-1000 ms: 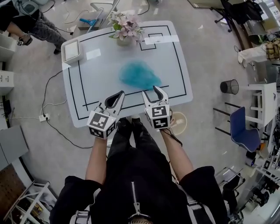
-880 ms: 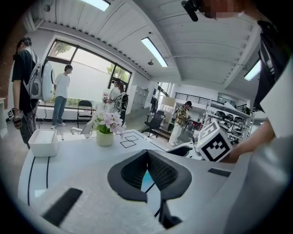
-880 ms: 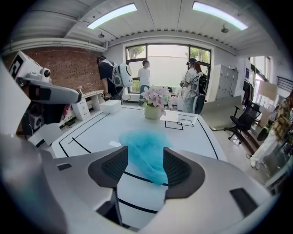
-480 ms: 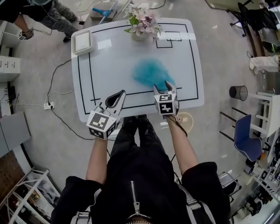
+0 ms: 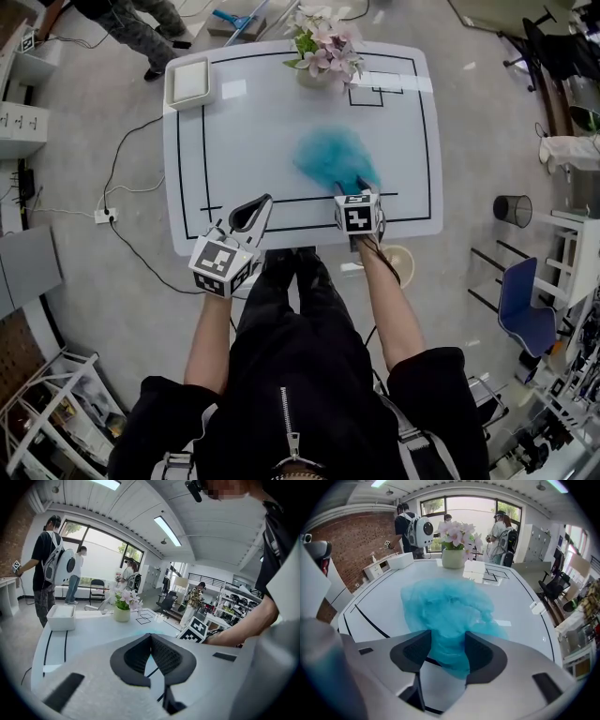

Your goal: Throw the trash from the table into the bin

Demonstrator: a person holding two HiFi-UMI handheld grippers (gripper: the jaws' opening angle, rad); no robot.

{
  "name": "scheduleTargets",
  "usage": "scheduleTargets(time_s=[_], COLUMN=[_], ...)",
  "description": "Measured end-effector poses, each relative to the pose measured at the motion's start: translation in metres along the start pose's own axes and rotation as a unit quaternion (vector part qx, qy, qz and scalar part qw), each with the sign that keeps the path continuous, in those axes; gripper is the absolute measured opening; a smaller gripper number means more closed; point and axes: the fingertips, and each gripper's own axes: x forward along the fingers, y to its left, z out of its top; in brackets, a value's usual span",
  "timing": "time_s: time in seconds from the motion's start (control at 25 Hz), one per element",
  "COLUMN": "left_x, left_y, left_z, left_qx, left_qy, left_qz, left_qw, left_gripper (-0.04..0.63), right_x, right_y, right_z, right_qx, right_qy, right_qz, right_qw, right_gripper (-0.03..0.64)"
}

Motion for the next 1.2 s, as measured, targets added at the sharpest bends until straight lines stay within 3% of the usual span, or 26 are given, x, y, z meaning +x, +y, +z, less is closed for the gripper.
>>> scheduleTargets(time_s=[0.28, 0.4, 0.44, 0.6, 0.92, 1.2], left_x=[-0.006, -0.007, -0.008, -0.007, 0.001, 0.011], left_y=[0.003, 0.000, -0.001, -0.004, -0.014, -0.026], left_z=[-0.002, -0.003, -0.002, 0.004, 0.019, 0.025], left_qx=[-0.004, -0.004, -0.004, 0.002, 0.015, 0.030], left_qy=[-0.004, -0.004, -0.005, -0.012, -0.023, -0.025], left_qz=[0.004, 0.002, 0.000, -0.006, -0.031, -0.065], left_qw=[1.0000, 1.0000, 1.0000, 0.9999, 0.9991, 0.9972], left_gripper=[0.006, 0.006, 0.006, 0.006, 0.006, 0.006], right_x=[0.001, 0.000, -0.001, -0.004, -0.044, -0.090], right_y=[0.006, 0.017, 0.020, 0.030, 0.035, 0.032], right_z=[-0.002, -0.004, -0.005, -0.007, 0.014, 0.034], right_qx=[-0.007, -0.041, -0.051, -0.052, -0.040, 0.018], right_qy=[0.010, 0.023, 0.025, 0.029, -0.029, -0.087], right_qz=[0.014, 0.017, 0.016, 0.025, 0.014, 0.000], right_qw=[1.000, 0.999, 0.998, 0.998, 0.999, 0.996], right_gripper=[0.200, 0.064, 0.046, 0.035, 0.034, 0.034])
